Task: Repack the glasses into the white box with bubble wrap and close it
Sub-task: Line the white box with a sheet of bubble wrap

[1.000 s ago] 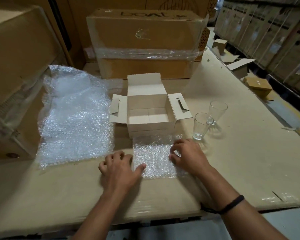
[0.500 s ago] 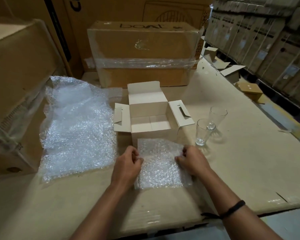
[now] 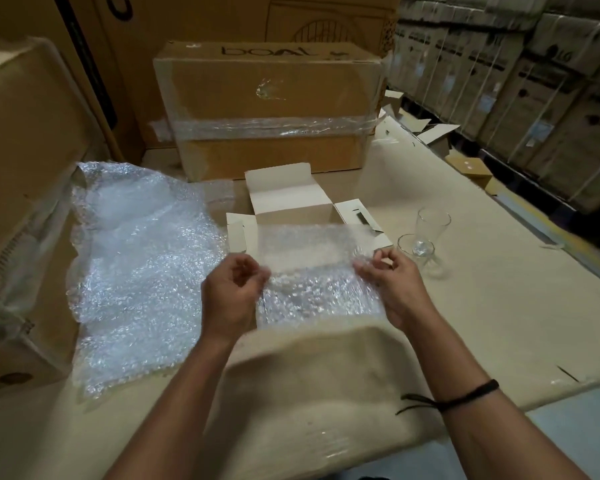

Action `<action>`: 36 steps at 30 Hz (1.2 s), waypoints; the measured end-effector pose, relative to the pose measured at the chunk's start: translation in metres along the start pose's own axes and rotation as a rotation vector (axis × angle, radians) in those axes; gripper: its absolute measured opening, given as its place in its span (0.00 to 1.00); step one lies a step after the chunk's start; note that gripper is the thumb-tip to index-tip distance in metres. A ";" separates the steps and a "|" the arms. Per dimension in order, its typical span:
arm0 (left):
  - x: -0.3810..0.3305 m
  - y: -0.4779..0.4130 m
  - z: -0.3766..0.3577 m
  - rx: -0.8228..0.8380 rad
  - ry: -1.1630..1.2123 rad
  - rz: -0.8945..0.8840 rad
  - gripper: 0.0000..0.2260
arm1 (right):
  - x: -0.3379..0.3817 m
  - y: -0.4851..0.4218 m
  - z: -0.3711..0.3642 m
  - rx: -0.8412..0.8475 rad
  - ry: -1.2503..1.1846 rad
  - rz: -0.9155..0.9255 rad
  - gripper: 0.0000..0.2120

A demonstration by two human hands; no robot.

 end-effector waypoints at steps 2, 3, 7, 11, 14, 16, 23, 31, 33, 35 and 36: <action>-0.007 -0.017 -0.005 -0.040 -0.110 -0.076 0.11 | 0.013 -0.012 -0.009 0.013 0.051 0.049 0.11; -0.010 -0.025 -0.008 -0.050 -0.181 -0.134 0.09 | 0.019 -0.020 -0.015 0.021 0.113 0.082 0.10; -0.014 -0.055 -0.026 -0.086 -0.543 -0.397 0.05 | 0.033 -0.057 -0.038 -0.014 0.559 0.260 0.09; -0.010 -0.080 -0.046 -0.039 -0.846 -0.557 0.06 | 0.036 -0.098 -0.061 0.002 0.959 0.397 0.12; -0.007 -0.094 -0.061 0.062 -1.042 -0.584 0.07 | 0.031 -0.120 -0.072 0.115 1.224 0.434 0.15; -0.003 -0.101 -0.071 0.141 -1.150 -0.577 0.07 | 0.026 -0.125 -0.078 0.179 1.423 0.510 0.14; 0.006 -0.107 -0.084 0.316 -1.390 -0.581 0.09 | 0.004 -0.135 -0.085 0.267 1.822 0.845 0.10; 0.005 -0.106 -0.085 0.393 -1.404 -0.741 0.10 | 0.004 -0.144 -0.088 0.334 1.862 0.883 0.12; 0.006 -0.104 -0.089 0.504 -1.453 -0.766 0.15 | 0.004 -0.144 -0.090 0.347 1.877 0.886 0.14; 0.006 -0.103 -0.093 0.595 -1.538 -0.735 0.22 | 0.004 -0.143 -0.091 0.340 1.896 0.901 0.14; 0.007 -0.103 -0.095 0.618 -1.580 -0.718 0.27 | 0.005 -0.142 -0.091 0.320 1.892 0.910 0.13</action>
Point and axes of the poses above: each hand's wrist, its own y-axis away from the middle knuckle, its own z-axis out of the back of the hand, x = y × z, the point moved 1 cm from there along -y, towards the middle knuckle, and after that the axes turned 10 degrees about -x, right-handed, at the moved point
